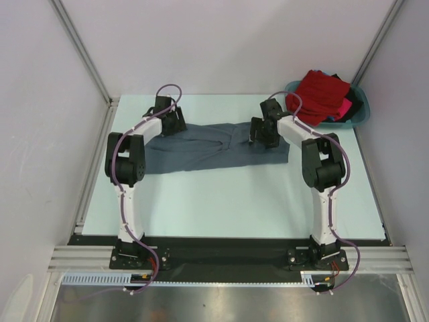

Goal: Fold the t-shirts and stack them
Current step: Fold the tshirt

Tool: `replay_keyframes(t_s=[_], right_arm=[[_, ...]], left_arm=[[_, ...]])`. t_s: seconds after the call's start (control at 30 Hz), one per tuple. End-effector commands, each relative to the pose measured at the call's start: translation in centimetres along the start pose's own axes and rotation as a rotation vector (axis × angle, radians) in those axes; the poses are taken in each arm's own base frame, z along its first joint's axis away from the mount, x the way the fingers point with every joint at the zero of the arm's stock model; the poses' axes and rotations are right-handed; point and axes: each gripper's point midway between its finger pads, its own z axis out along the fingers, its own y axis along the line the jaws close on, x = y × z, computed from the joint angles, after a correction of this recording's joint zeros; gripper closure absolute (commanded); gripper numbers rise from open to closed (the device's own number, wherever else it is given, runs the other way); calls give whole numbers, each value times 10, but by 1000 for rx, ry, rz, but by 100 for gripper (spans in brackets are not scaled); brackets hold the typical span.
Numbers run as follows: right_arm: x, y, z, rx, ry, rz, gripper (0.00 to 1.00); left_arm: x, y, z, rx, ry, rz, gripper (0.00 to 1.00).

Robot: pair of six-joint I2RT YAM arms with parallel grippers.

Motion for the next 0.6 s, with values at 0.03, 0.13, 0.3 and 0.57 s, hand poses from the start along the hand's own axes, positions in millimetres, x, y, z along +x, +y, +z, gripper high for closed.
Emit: replay_keyframes(t_s=[0.03,0.13,0.3,0.57], right_arm=[[-9,2,9,15,-13,2,20],[-14,1,16,25,-5,3,19],[-18,7,26,21,24,-25,17],[-25,27,54,-41,81,-84,15]], left_arm=[[30,11,-10,-56,89,12,29],[44,14,-15,-83,162,8,30],[53,6,-35,-121,180,45,32],[100,24,-75,-206,214,-1,32]])
